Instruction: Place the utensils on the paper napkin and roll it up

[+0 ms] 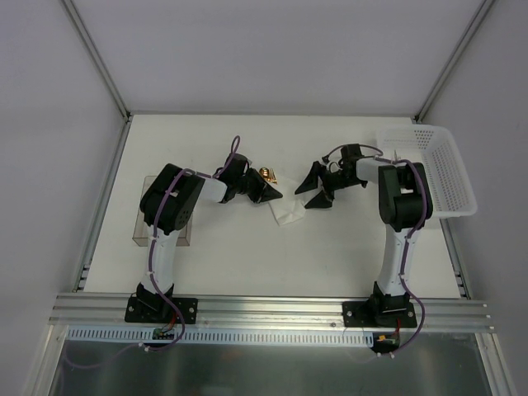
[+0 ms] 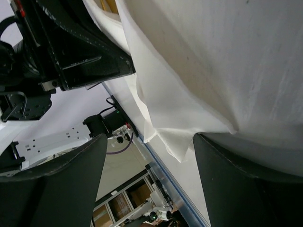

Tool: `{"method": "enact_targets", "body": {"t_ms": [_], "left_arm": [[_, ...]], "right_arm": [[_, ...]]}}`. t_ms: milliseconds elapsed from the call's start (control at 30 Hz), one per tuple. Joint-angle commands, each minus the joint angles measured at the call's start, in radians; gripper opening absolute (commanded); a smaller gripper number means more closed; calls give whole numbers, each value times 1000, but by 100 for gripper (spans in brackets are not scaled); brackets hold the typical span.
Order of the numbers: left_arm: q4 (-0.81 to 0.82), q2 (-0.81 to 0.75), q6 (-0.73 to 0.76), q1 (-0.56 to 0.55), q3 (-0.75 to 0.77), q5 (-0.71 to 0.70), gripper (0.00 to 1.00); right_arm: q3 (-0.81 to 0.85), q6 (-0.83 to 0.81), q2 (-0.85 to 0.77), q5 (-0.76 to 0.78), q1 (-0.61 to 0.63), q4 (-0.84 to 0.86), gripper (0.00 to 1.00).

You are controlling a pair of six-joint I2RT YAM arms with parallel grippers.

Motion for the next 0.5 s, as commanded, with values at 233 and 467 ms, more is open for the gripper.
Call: {"method": "enact_targets", "body": {"t_ms": [233,467], "left_arm": [[-110,53,36,5,-6,-58,0],[-110,53,36,5,-5,-58,0]], "right_arm": [[-107,154,-79,-78,21,322,77],[-179,281,-106,-150,25,471,75]]}}
